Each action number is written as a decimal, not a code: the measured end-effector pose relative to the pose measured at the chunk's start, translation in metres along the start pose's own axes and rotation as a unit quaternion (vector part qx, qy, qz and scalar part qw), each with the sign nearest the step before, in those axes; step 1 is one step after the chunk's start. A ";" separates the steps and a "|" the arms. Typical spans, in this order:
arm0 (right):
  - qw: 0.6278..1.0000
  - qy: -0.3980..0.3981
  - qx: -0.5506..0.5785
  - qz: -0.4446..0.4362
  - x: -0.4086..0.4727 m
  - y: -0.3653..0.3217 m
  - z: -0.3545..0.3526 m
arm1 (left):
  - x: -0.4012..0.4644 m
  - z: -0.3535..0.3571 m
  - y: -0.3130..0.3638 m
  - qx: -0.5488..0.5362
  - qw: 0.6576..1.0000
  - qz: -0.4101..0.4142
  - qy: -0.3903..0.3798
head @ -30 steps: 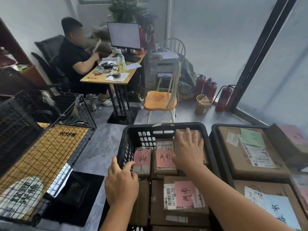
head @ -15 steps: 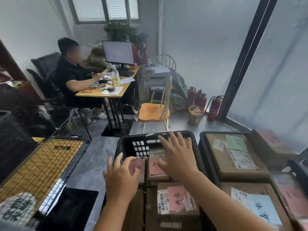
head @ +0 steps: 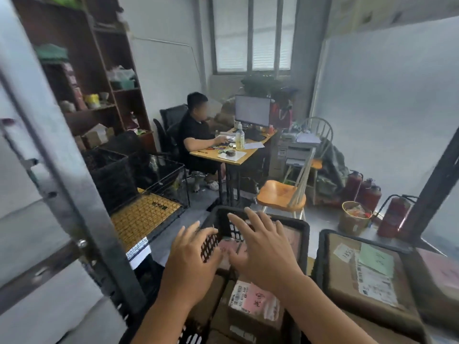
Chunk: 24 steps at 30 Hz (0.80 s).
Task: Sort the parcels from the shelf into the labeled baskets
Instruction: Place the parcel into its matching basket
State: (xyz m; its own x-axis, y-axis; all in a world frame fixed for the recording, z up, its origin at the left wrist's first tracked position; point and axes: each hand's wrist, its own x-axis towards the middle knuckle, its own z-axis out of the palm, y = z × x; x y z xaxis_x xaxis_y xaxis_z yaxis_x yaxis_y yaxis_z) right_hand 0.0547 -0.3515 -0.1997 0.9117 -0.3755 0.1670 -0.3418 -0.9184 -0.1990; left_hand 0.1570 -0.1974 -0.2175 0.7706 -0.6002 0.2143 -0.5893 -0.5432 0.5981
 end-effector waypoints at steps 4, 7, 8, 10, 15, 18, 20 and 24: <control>0.998 -0.002 0.012 -0.069 -0.018 -0.017 -0.013 | -0.048 -0.021 0.010 0.004 0.997 -0.055 0.051; 0.993 -0.004 0.027 -0.118 -0.030 -0.044 -0.014 | -0.087 -0.042 0.009 0.026 0.991 -0.091 0.095; 0.990 -0.003 0.032 -0.139 -0.034 -0.055 -0.015 | -0.099 -0.049 0.005 0.031 0.988 -0.099 0.111; 0.982 -0.007 0.042 -0.182 -0.046 -0.081 -0.017 | -0.126 -0.067 -0.002 0.040 0.982 -0.114 0.144; 0.958 -0.010 0.075 -0.275 -0.082 -0.155 -0.016 | -0.207 -0.113 -0.022 0.061 0.959 -0.179 0.210; 0.941 -0.034 0.087 -0.324 -0.112 -0.206 -0.012 | -0.265 -0.141 -0.040 0.075 0.942 -0.216 0.246; 0.928 -0.044 0.098 -0.356 -0.140 -0.244 -0.010 | -0.310 -0.162 -0.049 0.079 0.930 -0.245 0.263; 0.899 -0.062 0.110 -0.420 -0.212 -0.328 -0.004 | -0.414 -0.206 -0.064 0.105 0.899 -0.299 0.303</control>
State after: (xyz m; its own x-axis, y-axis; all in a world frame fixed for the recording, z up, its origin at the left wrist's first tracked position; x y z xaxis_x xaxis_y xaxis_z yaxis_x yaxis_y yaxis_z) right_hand -0.0272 0.0284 -0.1663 0.8504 0.4680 0.2404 0.5194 -0.8196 -0.2418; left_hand -0.0743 0.2070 -0.1854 0.9177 0.2317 0.3228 -0.0100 -0.7985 0.6019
